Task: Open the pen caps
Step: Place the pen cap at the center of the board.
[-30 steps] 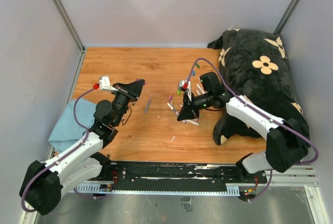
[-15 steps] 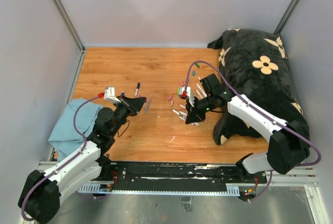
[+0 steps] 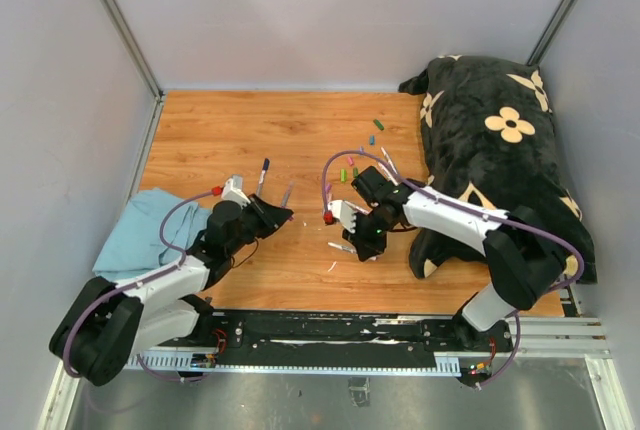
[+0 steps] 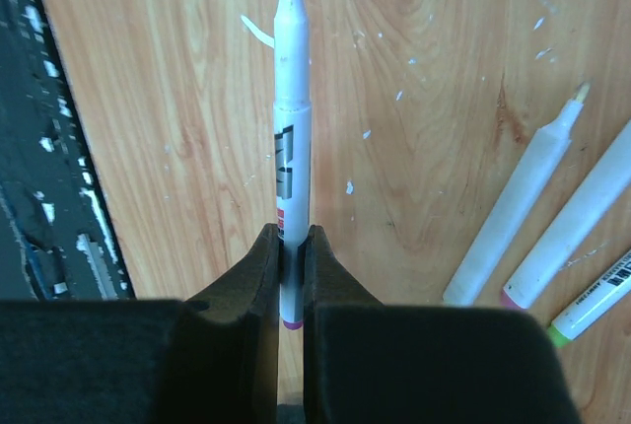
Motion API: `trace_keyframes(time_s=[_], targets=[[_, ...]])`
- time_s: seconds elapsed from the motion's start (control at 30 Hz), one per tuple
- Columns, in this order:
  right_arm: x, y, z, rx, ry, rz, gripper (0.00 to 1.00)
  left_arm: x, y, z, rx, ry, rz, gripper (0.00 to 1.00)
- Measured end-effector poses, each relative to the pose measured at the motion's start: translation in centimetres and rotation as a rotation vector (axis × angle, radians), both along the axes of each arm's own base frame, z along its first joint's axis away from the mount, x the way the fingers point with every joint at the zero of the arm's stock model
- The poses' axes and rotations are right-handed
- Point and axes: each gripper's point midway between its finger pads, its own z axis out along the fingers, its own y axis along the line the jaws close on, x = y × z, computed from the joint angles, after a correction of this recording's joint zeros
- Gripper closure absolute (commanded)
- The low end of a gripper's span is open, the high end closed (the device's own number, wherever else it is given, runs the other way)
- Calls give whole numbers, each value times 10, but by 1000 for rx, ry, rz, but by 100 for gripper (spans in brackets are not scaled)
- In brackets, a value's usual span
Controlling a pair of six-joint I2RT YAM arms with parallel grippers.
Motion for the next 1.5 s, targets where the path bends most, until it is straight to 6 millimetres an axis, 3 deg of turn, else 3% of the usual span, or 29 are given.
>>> trace_keyframes(time_s=[0.2, 0.5, 0.73, 1.0, 1.13, 1.5], targets=[[11, -10, -25, -147, -20, -43, 98, 8, -10, -11, 3, 69, -17, 100], [30, -24, -40, -277, -67, -121, 92, 28, -27, -30, 13, 139, -40, 100], [37, -26, -41, -306, -92, -144, 90, 42, -41, -48, 29, 197, -56, 99], [38, -27, -42, -312, -88, -152, 85, 53, -64, -64, 42, 224, -96, 87], [39, -25, -40, -308, -90, -158, 82, 51, -64, -76, 53, 251, -100, 81], [39, -25, -40, -311, -86, -158, 80, 52, -65, -77, 47, 255, -97, 73]])
